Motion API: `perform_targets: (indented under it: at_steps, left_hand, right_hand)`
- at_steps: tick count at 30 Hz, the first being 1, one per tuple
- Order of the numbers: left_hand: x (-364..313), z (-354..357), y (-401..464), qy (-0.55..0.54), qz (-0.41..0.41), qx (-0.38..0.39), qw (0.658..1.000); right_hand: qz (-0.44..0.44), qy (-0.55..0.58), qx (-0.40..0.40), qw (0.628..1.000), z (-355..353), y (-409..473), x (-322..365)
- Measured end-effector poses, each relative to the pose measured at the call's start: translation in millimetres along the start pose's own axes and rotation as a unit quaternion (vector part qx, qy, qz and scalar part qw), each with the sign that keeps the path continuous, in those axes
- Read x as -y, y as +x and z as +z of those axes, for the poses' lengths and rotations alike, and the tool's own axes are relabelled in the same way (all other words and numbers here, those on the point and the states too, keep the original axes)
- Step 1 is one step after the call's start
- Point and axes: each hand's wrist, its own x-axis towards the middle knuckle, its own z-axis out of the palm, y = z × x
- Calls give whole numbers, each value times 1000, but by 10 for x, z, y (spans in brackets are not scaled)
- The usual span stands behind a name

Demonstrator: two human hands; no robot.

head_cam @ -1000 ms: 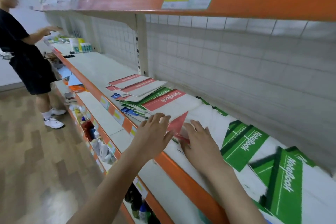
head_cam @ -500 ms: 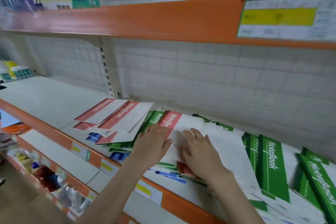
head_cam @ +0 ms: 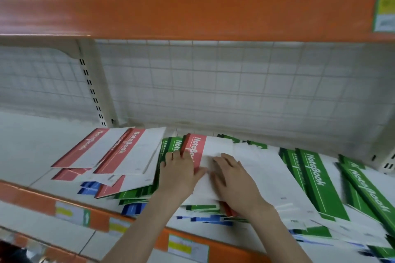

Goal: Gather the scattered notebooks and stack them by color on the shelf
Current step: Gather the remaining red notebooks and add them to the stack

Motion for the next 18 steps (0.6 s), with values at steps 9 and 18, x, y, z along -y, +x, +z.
perform_targets:
  at_steps: [9, 18]
  left_hand:
    - [-2, 53, 0, -99, 9, -87, 991]
    - [51, -82, 178, -428, -57, -13, 902]
  right_hand:
    - [20, 29, -25, 999, 31, -33, -21]
    - [24, 29, 23, 999, -148, -28, 11]
